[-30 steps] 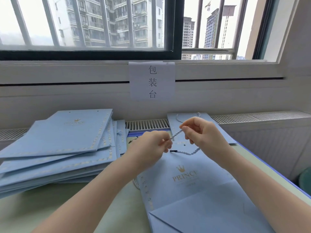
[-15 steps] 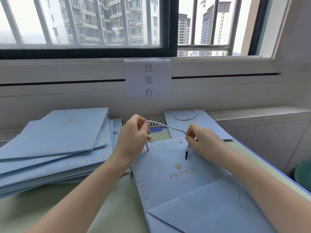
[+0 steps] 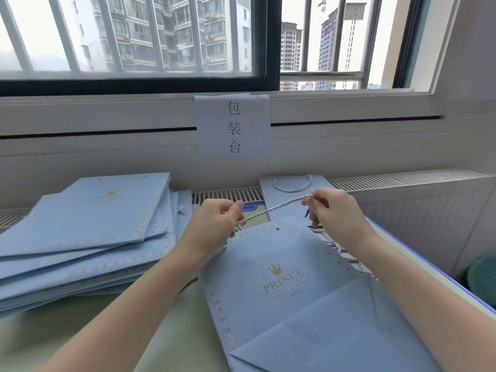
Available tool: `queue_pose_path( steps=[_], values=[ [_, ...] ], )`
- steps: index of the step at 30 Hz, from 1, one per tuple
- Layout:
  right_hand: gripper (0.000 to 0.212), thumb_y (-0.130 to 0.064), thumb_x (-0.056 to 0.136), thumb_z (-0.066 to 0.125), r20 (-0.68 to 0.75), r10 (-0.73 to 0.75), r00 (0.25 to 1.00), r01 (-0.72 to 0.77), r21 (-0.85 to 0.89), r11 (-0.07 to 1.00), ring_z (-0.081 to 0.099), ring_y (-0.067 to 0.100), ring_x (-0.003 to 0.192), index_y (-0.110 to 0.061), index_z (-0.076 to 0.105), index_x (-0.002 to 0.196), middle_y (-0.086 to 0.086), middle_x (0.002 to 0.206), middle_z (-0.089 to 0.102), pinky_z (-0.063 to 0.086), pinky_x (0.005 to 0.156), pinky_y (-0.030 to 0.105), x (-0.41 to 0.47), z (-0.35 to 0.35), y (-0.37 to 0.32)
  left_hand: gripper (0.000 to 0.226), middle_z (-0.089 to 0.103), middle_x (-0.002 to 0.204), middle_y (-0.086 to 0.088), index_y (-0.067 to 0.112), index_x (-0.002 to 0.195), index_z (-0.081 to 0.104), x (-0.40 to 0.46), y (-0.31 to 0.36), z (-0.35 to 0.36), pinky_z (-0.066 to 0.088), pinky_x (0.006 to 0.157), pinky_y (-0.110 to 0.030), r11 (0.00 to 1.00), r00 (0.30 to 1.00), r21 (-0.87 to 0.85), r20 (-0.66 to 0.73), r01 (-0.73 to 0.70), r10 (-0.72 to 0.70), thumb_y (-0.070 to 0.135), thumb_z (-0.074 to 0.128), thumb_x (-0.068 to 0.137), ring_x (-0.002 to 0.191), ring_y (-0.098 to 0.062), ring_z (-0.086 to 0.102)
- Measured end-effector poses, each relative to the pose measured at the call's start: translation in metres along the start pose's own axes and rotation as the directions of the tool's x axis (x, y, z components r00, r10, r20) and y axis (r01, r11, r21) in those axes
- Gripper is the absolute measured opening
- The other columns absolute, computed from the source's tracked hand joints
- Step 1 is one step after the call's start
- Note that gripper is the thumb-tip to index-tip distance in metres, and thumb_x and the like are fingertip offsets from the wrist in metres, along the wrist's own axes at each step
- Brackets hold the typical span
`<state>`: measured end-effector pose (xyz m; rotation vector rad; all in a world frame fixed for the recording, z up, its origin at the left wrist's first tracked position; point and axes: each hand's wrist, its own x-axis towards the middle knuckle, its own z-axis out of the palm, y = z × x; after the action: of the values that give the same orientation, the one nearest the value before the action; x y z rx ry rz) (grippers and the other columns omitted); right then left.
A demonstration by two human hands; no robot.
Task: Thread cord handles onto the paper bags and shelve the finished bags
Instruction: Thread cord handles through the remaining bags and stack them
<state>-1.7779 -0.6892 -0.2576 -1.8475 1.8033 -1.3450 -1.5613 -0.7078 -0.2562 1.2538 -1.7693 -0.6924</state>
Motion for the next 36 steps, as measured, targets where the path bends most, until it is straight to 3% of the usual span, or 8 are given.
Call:
queue_pose_path(
  steps=[2,5,9,13,17,23,29,36],
  values=[
    [0.032,0.005,0.092,0.04,0.074,0.03,0.997,-0.04,0.13,0.991,0.062,0.011,0.064,-0.015,0.064,0.083,0.007,0.076,0.066,0.049,0.063,0.023,0.0,0.003,-0.002,0.026,0.055,0.046,0.013,0.011,0.074,0.063,-0.001,-0.006,0.005,0.043,0.054,-0.023,0.994,0.999,0.106,0.05,0.008,-0.013,0.023,0.054,0.095,0.042,0.0,0.049],
    [0.042,0.011,0.088,0.032,0.189,0.078,0.979,-0.126,0.26,0.957,0.064,0.01,0.075,-0.012,0.066,0.098,0.006,0.086,0.068,0.049,0.065,0.016,-0.003,0.008,-0.005,0.002,0.059,0.075,0.007,0.018,0.091,0.062,-0.004,-0.011,0.009,0.045,0.068,-0.026,0.969,0.995,0.245,0.094,-0.006,-0.018,0.019,0.061,0.089,0.07,-0.009,0.057],
    [0.036,0.001,0.093,0.036,0.212,0.059,0.975,-0.127,0.323,0.938,0.064,0.006,0.072,-0.016,0.067,0.09,0.002,0.084,0.068,0.046,0.061,0.012,-0.005,0.012,-0.01,0.04,0.055,0.111,0.001,0.018,0.124,0.053,-0.009,-0.012,0.013,0.039,0.087,-0.024,0.944,0.983,0.328,0.184,-0.042,-0.02,0.02,0.066,0.086,0.105,-0.014,0.05],
    [0.02,-0.007,0.094,0.049,0.127,-0.059,0.99,0.031,0.21,0.977,0.061,0.006,0.066,-0.018,0.063,0.086,0.0,0.076,0.067,0.042,0.058,0.01,-0.007,0.016,-0.008,0.04,0.055,0.103,0.001,0.019,0.122,0.055,-0.009,-0.013,0.016,0.036,0.081,-0.022,0.945,0.98,0.327,0.196,-0.023,-0.044,0.023,0.069,0.084,0.097,-0.016,0.051],
    [0.02,-0.002,0.095,0.044,0.144,-0.071,0.987,0.042,0.192,0.981,0.06,0.007,0.06,-0.018,0.057,0.098,0.0,0.074,0.065,0.045,0.06,0.019,-0.007,0.019,-0.005,0.039,0.045,0.086,0.005,0.018,0.118,0.056,-0.008,-0.011,0.014,0.038,0.078,-0.028,0.943,0.985,0.332,0.153,0.02,-0.075,0.028,0.07,0.083,0.098,-0.026,0.054],
    [0.024,-0.004,0.095,0.047,0.188,-0.129,0.974,0.103,0.142,0.984,0.058,0.002,0.058,-0.022,0.062,0.089,-0.002,0.074,0.064,0.042,0.059,0.01,-0.012,0.031,-0.006,0.044,0.058,0.116,0.001,0.024,0.124,0.054,-0.01,-0.008,0.019,0.038,0.078,-0.028,0.847,0.994,0.525,0.105,-0.08,0.029,0.053,0.047,0.092,0.108,-0.017,0.052],
    [0.004,-0.014,0.089,0.061,0.2,-0.177,0.964,0.187,-0.028,0.982,0.058,0.003,0.071,-0.013,0.065,0.09,-0.007,0.078,0.065,0.04,0.065,0.008,-0.017,0.041,-0.006,0.038,0.056,0.121,0.003,0.026,0.125,0.053,-0.014,-0.022,0.033,0.04,0.095,-0.033,0.861,0.973,0.464,0.185,-0.209,0.137,0.042,0.055,0.091,0.113,-0.016,0.05],
    [0.013,-0.008,0.092,0.053,0.139,-0.187,0.972,0.203,-0.112,0.973,0.057,0.014,0.077,-0.008,0.063,0.101,0.001,0.086,0.064,0.046,0.077,0.027,-0.016,0.034,-0.005,0.042,0.055,0.124,-0.002,0.019,0.128,0.053,-0.012,-0.025,0.036,0.038,0.098,-0.031,0.897,0.977,0.401,0.171,-0.187,0.127,0.033,0.061,0.089,0.117,-0.018,0.05]
  ],
)
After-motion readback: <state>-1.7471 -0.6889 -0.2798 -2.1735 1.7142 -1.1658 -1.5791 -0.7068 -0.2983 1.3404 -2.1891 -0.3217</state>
